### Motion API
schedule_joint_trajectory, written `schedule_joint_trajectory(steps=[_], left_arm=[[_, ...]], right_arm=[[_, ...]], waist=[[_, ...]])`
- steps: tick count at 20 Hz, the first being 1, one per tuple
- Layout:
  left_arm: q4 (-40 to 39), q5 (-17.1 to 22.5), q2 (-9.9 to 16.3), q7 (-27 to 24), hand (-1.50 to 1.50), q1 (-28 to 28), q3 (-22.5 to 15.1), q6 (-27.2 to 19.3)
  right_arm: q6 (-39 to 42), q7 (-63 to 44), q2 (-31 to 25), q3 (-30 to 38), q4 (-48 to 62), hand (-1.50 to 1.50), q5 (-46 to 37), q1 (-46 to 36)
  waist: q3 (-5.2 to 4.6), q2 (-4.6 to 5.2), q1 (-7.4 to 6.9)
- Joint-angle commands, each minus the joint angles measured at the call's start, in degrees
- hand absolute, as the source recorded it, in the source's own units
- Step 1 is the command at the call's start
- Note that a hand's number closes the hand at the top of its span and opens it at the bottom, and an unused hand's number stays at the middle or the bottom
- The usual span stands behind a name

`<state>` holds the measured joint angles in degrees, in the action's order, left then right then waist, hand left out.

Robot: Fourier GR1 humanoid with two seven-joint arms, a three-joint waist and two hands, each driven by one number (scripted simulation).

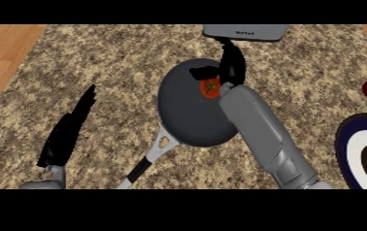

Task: Pick the tomato from the plate and place it in the pan

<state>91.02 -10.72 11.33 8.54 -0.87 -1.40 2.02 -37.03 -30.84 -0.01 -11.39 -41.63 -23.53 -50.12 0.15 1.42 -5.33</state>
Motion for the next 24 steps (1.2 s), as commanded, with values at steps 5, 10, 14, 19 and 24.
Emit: schedule_joint_trajectory(steps=[5, 10, 14, 19, 24], left_arm=[[-2.01, -0.35, -1.38, -3.36, 0.00, 2.98, -0.60, -0.49], [0.43, -1.95, -1.63, -0.11, 0.00, 3.39, 0.18, -2.86], [1.55, -0.79, -0.24, -0.91, 0.00, 5.38, 2.49, -2.37], [2.94, -0.50, -0.56, 0.62, 0.00, 7.00, 2.39, -1.71], [-1.42, -1.61, -1.35, -2.37, 0.00, 4.59, 3.05, -3.06]], right_arm=[[-20.07, 9.62, 0.01, 2.83, 2.63, -1.50, 6.98, -2.72], [-25.03, 14.91, 0.00, 8.79, 0.01, -1.50, 9.40, 1.49], [-22.98, 19.51, -1.38, 9.16, -12.10, -1.50, 11.16, 13.74], [-18.86, 18.10, -6.86, 4.80, -28.40, -1.50, 8.53, 28.14], [-13.04, 16.68, -15.14, 5.63, -42.51, -1.50, 10.17, 41.44]], waist=[[-0.11, -0.43, 1.65], [-0.09, -1.04, 4.15], [-0.11, -1.70, 5.87], [-0.16, -1.97, 6.49], [-0.18, -1.72, 6.71]])
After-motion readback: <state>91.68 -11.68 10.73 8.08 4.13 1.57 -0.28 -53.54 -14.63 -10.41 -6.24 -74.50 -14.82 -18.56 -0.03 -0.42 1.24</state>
